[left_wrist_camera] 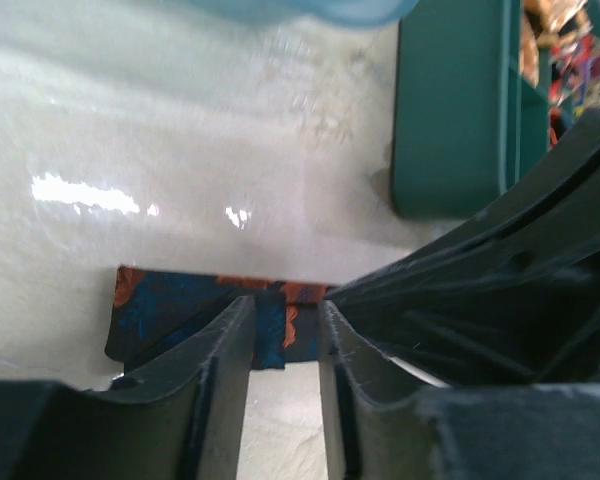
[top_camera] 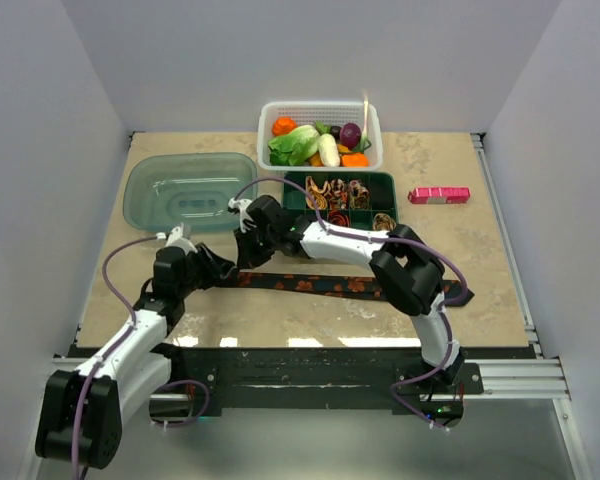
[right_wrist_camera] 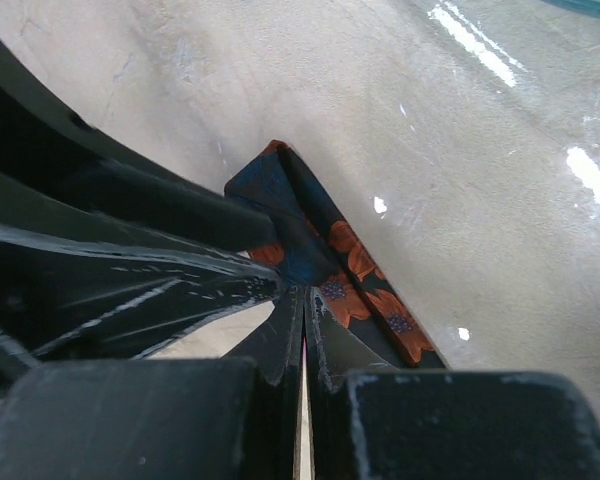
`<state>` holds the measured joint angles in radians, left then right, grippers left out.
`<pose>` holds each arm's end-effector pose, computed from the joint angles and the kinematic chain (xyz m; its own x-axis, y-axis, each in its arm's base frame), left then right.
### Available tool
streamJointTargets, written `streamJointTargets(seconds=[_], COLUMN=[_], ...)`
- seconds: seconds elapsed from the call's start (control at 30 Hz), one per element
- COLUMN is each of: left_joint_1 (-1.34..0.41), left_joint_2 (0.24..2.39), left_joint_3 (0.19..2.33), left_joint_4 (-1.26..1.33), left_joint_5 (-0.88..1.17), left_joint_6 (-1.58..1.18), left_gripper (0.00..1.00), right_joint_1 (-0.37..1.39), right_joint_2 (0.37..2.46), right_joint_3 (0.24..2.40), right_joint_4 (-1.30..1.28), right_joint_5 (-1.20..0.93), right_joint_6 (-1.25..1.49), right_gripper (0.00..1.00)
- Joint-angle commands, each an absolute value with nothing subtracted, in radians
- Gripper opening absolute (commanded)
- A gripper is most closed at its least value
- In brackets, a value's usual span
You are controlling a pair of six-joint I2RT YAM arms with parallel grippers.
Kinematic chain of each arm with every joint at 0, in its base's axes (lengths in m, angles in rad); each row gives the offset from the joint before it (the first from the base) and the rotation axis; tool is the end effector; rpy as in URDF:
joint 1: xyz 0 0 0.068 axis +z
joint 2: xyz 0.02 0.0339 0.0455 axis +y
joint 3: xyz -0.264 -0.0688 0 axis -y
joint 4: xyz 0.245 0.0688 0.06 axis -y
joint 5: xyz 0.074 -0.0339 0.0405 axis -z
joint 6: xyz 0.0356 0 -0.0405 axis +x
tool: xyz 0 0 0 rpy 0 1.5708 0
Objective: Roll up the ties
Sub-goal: Roll the tie at the center of the board.
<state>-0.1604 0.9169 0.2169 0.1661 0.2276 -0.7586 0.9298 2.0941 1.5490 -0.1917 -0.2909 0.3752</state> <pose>0.1754 -0.0365 0.1558 -0.6036 -0.5812 -0.5458 -0.0935 0.7314 -0.6755 0.2744 0.3849 0.1938 -0.7018 -0.3535 -0.6185 -0.6854 0.5720 0.4507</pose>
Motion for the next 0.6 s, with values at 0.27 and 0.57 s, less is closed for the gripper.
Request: streamJointTargets(seconds=[0.27,0.57], left_joint_1=[-0.101,-0.026], left_joint_2=[0.873,0.888], left_joint_3=[0.304,0.268], left_joint_4=[-0.033,-0.015], left_joint_5=[0.143,0.192], left_joint_6=[-0.703,-0.698], left_gripper=[0.44,0.6], right_joint_1=[0.965,0.965], right_joint_2=[2.151,2.204], right_joint_3=[1.591,1.597], right_joint_4=[-0.167,-0.196], right_joint_5=[-0.321,-0.287], right_joint_6=[0.361,0.342], right_gripper=[0.0,0.0])
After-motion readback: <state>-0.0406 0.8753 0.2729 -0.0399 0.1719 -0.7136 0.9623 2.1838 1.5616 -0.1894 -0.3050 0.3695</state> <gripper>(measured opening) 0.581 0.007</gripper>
